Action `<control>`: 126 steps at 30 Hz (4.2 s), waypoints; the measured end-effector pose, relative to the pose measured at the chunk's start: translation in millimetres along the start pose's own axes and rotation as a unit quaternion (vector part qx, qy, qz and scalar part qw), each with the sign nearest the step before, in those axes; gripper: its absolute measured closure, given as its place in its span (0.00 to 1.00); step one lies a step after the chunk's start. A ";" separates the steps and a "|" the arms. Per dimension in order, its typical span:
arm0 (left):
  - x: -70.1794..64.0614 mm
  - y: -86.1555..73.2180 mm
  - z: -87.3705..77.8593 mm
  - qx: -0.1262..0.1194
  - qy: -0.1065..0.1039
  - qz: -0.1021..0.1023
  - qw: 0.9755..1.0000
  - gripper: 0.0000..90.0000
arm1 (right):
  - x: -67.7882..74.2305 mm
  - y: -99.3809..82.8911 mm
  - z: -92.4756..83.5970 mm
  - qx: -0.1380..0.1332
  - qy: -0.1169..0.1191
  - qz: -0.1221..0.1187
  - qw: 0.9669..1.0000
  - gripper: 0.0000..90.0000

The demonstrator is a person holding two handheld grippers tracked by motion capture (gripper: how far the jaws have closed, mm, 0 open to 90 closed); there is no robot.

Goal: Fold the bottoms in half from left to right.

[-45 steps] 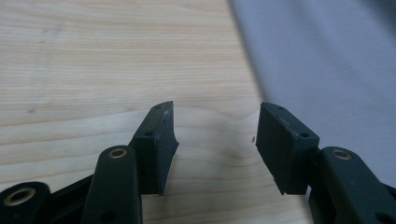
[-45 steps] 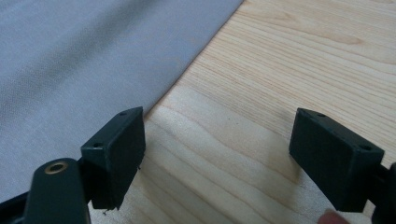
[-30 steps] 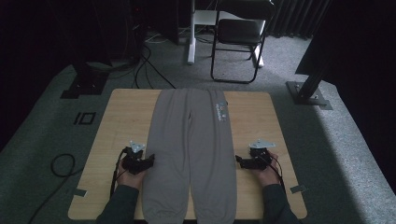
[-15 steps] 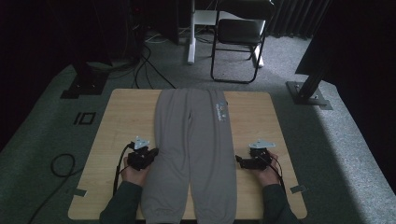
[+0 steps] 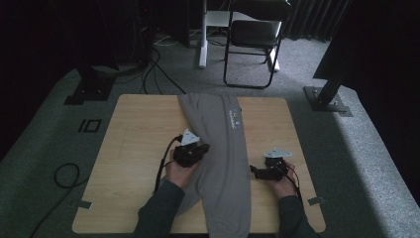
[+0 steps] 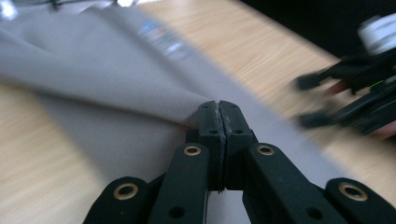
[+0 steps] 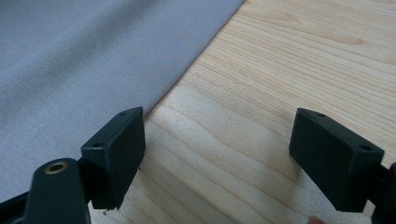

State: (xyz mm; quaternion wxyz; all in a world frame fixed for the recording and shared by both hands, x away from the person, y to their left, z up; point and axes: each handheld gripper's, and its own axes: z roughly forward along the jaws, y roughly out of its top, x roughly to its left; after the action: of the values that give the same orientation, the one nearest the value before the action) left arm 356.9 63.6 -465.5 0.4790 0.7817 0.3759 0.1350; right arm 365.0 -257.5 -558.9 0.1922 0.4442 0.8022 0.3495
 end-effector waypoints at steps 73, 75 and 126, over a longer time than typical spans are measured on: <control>102.3 -122.1 -60.7 0.044 0.173 -0.101 0.979 0.63 | 51.2 34.2 -14.3 -0.008 -0.018 -0.013 1.000 0.91; 102.4 -122.2 -60.4 0.045 0.173 -0.101 0.979 0.63 | 43.7 23.8 -7.0 0.007 -0.021 0.000 1.000 0.88; 100.6 -122.2 -58.7 0.051 0.173 -0.096 0.979 0.62 | 108.1 56.9 14.6 0.021 0.070 -0.077 0.994 0.99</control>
State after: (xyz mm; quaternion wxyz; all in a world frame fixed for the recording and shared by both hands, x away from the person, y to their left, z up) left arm 335.9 205.3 -554.8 0.3769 0.7302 0.5328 0.2021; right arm 349.5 -139.7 -527.0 0.1527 0.3592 0.8530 0.3466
